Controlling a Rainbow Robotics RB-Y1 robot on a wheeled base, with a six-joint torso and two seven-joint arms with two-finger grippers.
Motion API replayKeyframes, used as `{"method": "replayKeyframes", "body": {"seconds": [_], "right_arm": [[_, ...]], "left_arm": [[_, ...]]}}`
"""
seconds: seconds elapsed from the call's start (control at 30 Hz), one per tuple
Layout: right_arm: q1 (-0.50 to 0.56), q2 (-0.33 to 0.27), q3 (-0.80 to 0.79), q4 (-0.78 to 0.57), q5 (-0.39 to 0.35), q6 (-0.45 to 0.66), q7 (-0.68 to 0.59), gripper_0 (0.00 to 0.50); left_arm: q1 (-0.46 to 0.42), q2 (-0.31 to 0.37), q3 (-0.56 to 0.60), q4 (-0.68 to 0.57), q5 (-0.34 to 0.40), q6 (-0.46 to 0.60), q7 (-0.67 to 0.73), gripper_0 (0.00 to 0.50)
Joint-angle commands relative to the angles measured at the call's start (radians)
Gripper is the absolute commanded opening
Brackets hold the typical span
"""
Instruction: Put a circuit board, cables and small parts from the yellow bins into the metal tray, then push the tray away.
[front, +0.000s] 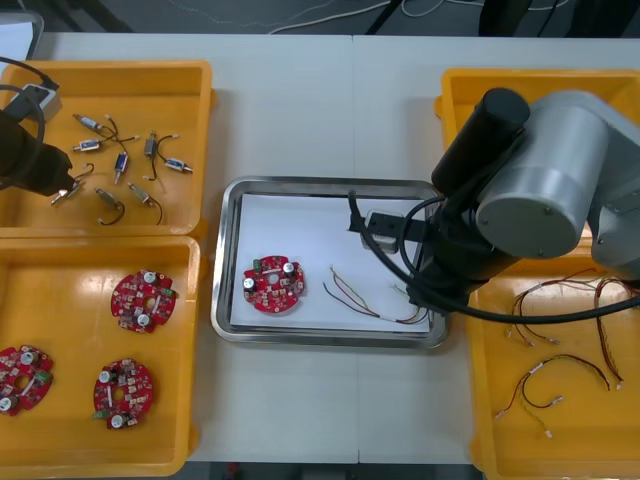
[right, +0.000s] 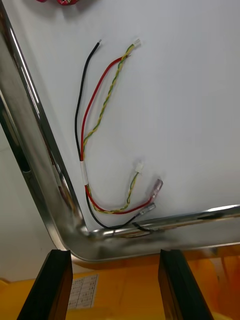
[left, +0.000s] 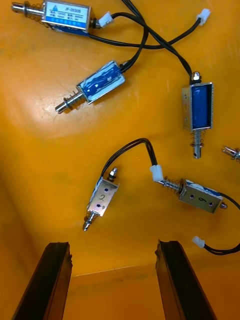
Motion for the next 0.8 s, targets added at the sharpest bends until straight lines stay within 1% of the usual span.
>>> {"method": "replayKeyframes", "body": {"seconds": [0.03, 0.1, 0.17, 0.23, 0.33, 0.57, 0.6, 0.67, 0.7, 0.73, 0.8], "right_arm": [[-0.049, 0.021, -0.144, -0.022, -0.055, 0.079, -0.023, 0.5], [-0.049, 0.021, -0.185, -0.022, -0.072, 0.113, -0.03, 0.5], [-0.049, 0.016, -0.245, -0.022, -0.088, 0.168, -0.04, 0.5], [-0.049, 0.013, -0.266, -0.022, -0.092, 0.176, -0.045, 0.5], [-0.044, 0.007, -0.344, -0.022, -0.096, 0.176, -0.063, 0.5], [-0.009, -0.025, -0.443, -0.022, -0.107, 0.176, -0.194, 0.5], [-0.001, -0.044, -0.458, -0.022, -0.107, 0.176, -0.232, 0.5], [0.014, -0.062, -0.479, -0.022, -0.107, 0.176, -0.28, 0.5], [0.014, -0.062, -0.479, -0.022, -0.107, 0.176, -0.28, 0.5], [0.031, -0.077, -0.502, -0.022, -0.107, 0.176, -0.319, 0.5], [0.052, -0.093, -0.525, -0.022, -0.108, 0.176, -0.356, 0.5]], "left_arm": [[-0.053, 0.0, -0.006, 0.005, -0.011, -0.018, -0.099, 0.5], [-0.062, -0.004, -0.006, 0.024, -0.008, -0.021, -0.133, 0.5], [-0.075, -0.009, -0.006, 0.06, 0.015, -0.036, -0.184, 0.5], [-0.079, -0.009, -0.006, 0.074, 0.021, -0.044, -0.202, 0.5], [-0.085, -0.015, -0.01, 0.089, 0.024, -0.051, -0.23, 0.5], [-0.099, -0.018, -0.05, 0.105, 0.018, -0.084, -0.242, 0.5], [-0.099, -0.023, -0.056, 0.114, 0.02, -0.096, -0.253, 0.5], [-0.098, -0.029, -0.056, 0.125, 0.02, -0.107, -0.283, 0.5], [-0.098, -0.029, -0.056, 0.125, 0.02, -0.107, -0.283, 0.5], [-0.099, -0.029, -0.056, 0.139, 0.023, -0.117, -0.311, 0.5], [-0.101, -0.029, -0.056, 0.145, 0.027, -0.125, -0.332, 0.5]]}}
